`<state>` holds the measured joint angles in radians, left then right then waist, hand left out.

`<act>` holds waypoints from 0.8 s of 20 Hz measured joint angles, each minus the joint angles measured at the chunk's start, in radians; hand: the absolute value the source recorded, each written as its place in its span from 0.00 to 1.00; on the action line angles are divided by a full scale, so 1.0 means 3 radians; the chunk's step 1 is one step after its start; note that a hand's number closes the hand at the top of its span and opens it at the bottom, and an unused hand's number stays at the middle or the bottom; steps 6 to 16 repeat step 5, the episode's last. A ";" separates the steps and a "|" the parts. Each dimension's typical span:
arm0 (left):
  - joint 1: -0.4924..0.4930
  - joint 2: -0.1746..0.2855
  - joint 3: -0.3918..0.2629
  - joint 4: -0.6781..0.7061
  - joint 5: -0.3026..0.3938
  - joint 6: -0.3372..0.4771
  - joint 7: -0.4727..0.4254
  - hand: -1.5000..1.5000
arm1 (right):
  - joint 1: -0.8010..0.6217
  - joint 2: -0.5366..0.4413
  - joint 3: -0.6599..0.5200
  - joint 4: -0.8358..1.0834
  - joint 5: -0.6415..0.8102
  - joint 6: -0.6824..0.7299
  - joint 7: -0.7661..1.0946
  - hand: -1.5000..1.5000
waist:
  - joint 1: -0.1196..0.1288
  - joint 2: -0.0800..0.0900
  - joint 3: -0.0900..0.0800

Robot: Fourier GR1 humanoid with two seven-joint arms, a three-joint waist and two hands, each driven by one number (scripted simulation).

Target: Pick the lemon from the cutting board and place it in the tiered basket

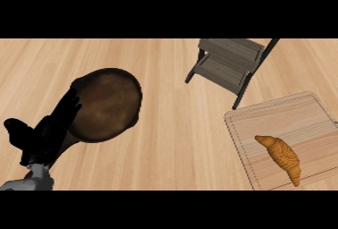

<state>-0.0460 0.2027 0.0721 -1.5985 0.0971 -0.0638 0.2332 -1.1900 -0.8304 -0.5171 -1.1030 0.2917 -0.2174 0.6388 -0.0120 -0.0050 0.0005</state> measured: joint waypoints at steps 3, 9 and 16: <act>-0.0003 0.0016 0.0042 0.0095 0.0020 -0.0049 -0.0085 0.50 | 0.0189 -0.0264 -0.0220 -0.0068 -0.0210 0.0247 -0.0016 0.00 | -0.0007 0.0002 0.0000; -0.0010 0.0031 0.0067 0.0104 0.0026 -0.0060 -0.0089 0.50 | 0.0355 -0.0409 -0.0364 -0.0096 -0.0345 0.0415 -0.0079 0.00 | -0.0005 0.0003 -0.0001; -0.0010 0.0031 0.0067 0.0104 0.0026 -0.0060 -0.0089 0.50 | 0.0355 -0.0409 -0.0364 -0.0096 -0.0345 0.0415 -0.0079 0.00 | -0.0005 0.0003 -0.0001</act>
